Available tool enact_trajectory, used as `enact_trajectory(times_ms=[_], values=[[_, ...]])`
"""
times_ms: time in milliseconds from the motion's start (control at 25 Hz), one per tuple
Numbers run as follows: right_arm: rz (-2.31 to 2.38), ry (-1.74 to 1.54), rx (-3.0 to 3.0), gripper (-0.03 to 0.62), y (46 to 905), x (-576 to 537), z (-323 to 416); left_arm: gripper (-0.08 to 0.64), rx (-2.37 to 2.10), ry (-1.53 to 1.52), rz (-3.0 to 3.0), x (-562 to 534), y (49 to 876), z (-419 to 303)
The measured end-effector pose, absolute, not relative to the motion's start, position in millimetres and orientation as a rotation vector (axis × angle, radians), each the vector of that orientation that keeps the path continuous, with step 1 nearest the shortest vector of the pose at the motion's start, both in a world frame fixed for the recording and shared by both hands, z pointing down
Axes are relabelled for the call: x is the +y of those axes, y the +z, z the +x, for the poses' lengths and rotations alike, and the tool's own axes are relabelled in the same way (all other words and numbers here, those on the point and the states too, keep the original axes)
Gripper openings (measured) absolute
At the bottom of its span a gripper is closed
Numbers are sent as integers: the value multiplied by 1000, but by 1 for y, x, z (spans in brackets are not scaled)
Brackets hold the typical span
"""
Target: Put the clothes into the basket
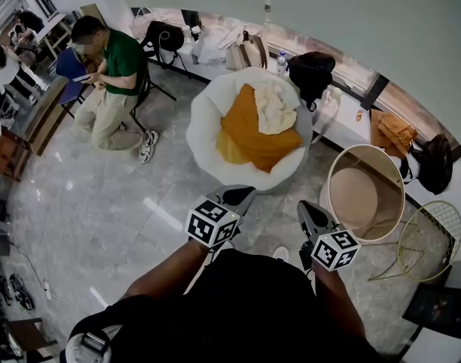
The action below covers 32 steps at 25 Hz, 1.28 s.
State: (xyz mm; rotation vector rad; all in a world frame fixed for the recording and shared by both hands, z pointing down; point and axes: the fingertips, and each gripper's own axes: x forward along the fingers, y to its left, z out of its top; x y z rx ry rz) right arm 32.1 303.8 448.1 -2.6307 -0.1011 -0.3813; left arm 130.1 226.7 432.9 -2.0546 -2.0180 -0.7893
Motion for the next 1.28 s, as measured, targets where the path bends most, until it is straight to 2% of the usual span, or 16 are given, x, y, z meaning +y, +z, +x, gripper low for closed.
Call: enact_trajectory(times_ms=[480,1280], values=[[-2599,-357,-75,15,450,329,24,2,-1976,-914,-2130,238,440,123],[-2581,-462,90,17,479,400,-46,2,-1819,-924,-2180,299,473,39]])
